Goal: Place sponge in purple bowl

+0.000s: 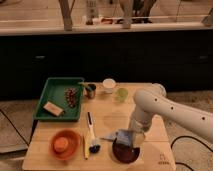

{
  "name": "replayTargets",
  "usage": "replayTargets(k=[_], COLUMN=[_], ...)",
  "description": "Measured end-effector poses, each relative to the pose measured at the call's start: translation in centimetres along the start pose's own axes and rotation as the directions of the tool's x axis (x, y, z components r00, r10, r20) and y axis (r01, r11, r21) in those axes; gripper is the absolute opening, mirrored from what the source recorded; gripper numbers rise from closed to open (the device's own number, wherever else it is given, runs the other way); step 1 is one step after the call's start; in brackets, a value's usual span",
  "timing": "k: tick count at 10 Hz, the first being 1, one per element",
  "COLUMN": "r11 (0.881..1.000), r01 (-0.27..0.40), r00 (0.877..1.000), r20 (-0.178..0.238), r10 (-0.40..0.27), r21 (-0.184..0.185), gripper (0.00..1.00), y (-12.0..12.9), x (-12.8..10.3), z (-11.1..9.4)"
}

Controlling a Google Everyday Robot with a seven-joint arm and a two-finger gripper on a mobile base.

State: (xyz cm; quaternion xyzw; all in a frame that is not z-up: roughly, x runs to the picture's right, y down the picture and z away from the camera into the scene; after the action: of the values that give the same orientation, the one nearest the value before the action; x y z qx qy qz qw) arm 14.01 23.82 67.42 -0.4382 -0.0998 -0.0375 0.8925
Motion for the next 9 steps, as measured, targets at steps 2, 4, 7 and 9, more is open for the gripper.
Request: replayTargets(k=[2, 4, 7, 9], r11=[1.000, 1.000, 1.000, 1.000], r01=[0.006, 0.006, 0.012, 0.017], r00=[1.000, 1.000, 1.000, 1.000], r20=[0.002, 0.004, 0.010, 0.012], r10=[-0.006, -0.006, -0.012, -0.017], r21=[-0.006, -0.008, -0.003, -0.002], gripper=[0.80, 0.80, 0.80, 0.80], y=[-0.03, -0.05, -0.03, -0.09], x=[0.06, 0.18, 0.25, 0.21], z=[0.01, -0.06, -0.29, -0.39])
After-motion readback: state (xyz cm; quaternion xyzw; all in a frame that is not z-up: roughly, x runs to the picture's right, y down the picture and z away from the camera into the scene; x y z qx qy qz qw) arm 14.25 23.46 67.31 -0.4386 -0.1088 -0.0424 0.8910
